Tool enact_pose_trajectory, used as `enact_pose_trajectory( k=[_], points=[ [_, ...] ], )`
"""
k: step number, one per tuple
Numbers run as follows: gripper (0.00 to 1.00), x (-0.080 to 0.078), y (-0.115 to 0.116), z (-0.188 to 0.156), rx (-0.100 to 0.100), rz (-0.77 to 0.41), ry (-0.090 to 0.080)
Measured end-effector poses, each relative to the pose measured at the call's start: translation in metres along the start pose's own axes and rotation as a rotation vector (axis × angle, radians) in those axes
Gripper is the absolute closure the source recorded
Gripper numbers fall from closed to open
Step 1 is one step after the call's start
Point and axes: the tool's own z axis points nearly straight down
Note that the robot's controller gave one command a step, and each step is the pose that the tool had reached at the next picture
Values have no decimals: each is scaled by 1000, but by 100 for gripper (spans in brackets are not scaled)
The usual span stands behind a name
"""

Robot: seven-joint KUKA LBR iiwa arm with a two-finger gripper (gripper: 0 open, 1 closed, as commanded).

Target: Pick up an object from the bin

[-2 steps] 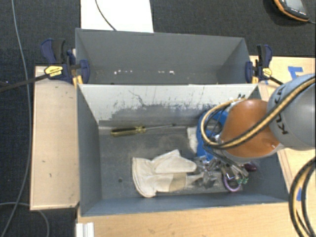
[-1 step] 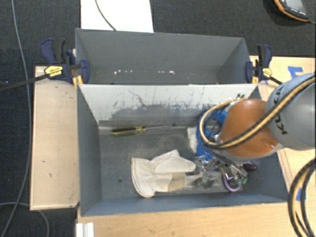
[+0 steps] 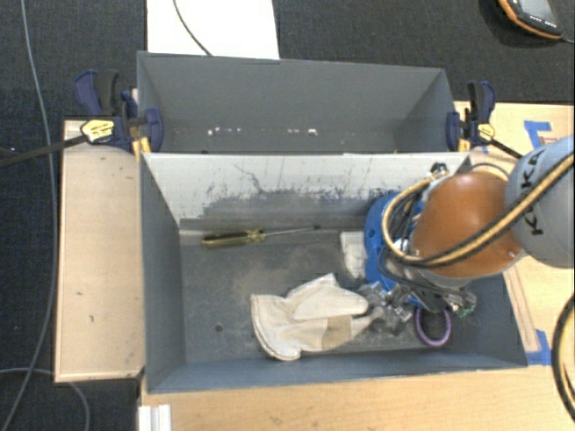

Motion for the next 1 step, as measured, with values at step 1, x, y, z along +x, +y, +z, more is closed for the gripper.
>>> enact_pose_trajectory(
  k=[1],
  points=[
    [100,0,0,0,0,2,0]
  ],
)
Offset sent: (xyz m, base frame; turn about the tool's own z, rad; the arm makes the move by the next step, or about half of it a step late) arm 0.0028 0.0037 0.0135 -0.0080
